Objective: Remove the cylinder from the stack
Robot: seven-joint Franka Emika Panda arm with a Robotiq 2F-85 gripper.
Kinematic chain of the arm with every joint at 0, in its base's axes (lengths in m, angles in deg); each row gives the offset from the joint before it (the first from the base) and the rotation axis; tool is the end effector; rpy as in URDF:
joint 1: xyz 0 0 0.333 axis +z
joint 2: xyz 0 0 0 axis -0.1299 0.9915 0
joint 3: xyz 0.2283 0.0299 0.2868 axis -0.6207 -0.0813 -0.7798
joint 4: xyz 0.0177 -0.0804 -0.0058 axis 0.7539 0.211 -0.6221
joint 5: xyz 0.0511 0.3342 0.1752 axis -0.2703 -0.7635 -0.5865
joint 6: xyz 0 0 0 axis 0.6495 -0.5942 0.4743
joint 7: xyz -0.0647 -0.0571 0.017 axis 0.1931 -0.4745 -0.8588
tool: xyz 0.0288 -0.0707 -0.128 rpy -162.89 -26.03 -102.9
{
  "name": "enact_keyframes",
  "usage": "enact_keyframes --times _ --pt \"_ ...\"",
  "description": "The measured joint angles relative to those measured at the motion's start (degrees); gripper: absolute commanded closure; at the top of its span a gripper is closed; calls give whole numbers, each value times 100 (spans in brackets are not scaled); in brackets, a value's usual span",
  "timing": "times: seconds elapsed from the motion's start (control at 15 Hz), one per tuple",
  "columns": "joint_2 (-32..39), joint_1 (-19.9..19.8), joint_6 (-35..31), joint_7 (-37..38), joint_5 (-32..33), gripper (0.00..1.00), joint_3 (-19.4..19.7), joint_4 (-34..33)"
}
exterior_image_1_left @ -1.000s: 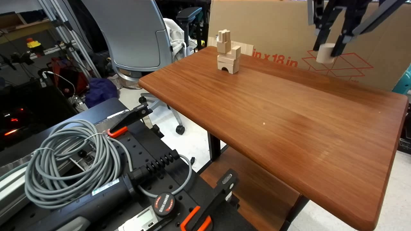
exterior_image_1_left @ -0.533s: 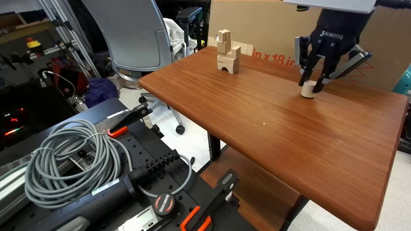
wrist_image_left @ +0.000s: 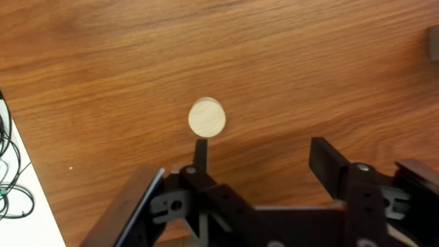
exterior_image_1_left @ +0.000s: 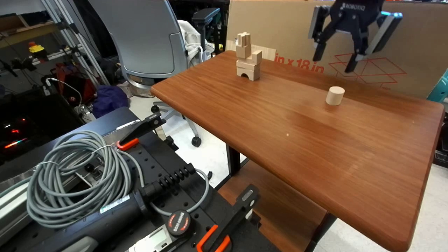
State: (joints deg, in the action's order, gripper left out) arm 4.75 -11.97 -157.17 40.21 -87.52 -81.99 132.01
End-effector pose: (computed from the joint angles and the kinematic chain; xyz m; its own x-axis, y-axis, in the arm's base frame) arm 0.7188 -0.0717 0.2147 0.9766 -0.1740 -0.1263 -0.1745 -0.9846 0.0068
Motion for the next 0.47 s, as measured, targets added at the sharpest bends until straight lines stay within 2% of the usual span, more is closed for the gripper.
enact_keyframes --times 0.33,0.47 --pt "-1210 613 103 399 239 0 -13 830" --pt "-1499 711 134 485 250 0 -12 1053"
